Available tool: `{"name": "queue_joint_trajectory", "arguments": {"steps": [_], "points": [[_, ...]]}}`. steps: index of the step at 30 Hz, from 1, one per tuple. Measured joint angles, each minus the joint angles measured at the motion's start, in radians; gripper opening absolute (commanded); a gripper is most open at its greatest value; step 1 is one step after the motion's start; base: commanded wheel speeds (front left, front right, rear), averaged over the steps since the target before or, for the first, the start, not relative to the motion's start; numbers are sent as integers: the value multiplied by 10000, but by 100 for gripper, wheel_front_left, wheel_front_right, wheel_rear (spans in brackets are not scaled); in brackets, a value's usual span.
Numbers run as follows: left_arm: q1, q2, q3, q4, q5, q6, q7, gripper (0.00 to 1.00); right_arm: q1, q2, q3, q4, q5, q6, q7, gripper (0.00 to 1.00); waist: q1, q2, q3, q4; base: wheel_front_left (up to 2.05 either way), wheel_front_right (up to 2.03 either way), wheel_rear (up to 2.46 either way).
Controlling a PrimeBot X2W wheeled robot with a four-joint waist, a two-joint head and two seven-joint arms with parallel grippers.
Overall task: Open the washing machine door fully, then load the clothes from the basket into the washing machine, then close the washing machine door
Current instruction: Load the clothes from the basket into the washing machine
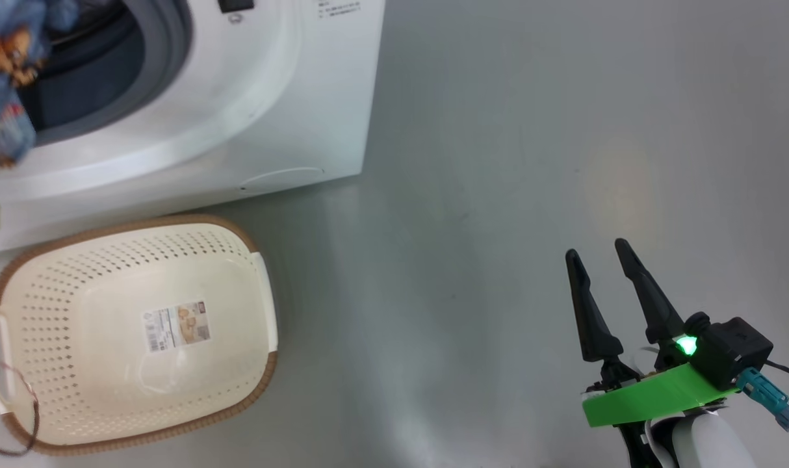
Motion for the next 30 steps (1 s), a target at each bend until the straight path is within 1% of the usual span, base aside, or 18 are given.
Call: {"name": "queue_joint_trajectory", "arguments": {"steps": [4, 6, 11, 12, 15, 20, 24, 26, 28, 30], "points": [[-964, 334, -430, 525, -157, 0, -4, 0, -128, 4, 159, -79, 71, 0, 0, 100, 1, 0, 325, -188, 0, 0, 0], [-1434, 451, -675, 884, -257, 0, -29, 0, -133, 2, 184, -90, 314, 0, 0, 100, 0, 0, 467, -288, 0, 0, 0], [-2625, 702, -1350, 1964, -629, 0, -21, 0, -162, 0, 359, -142, 460, 0, 0, 100, 0, 0, 790, -551, 0, 0, 0], [-3078, 807, -1576, 2314, -805, 0, 92, 0, -162, 8, 500, -153, 529, 0, 0, 100, 0, 0, 923, -647, 0, 0, 0], [-3719, 945, -1816, 2836, -1018, 0, 456, 0, -162, 6, 560, -194, 545, 0, 0, 100, 0, 0, 1134, -782, 0, 0, 0], [-4498, 1292, -2445, 3526, -1603, 0, 1235, 0, -163, 10, 817, -263, 617, 0, 0, 100, 0, 0, 1501, -999, 0, 0, 0], [-4896, 1595, -2982, 3802, -2046, 0, 1785, 0, -162, 8, 968, -280, 637, 0, 0, 100, 0, 1, 1791, -1139, 0, 0, 0], [-5074, 1732, -3158, 3912, -2330, 0, 2040, 0, -161, 10, 1106, -318, 823, 0, 0, 100, 0, 0, 1926, -1199, 0, 0, 0], [-5301, 1858, -3235, 3990, -2638, 0, 2182, 0, -160, 15, 1166, -362, 874, 0, 0, 100, 0, 0, 2059, -1248, 0, 0, 0], [-5412, 1939, -3321, 3996, -2721, 0, 2188, 0, -158, 15, 1174, -378, 884, 0, 0, 100, 0, 0, 2124, -1269, 0, 0, 0]]}}
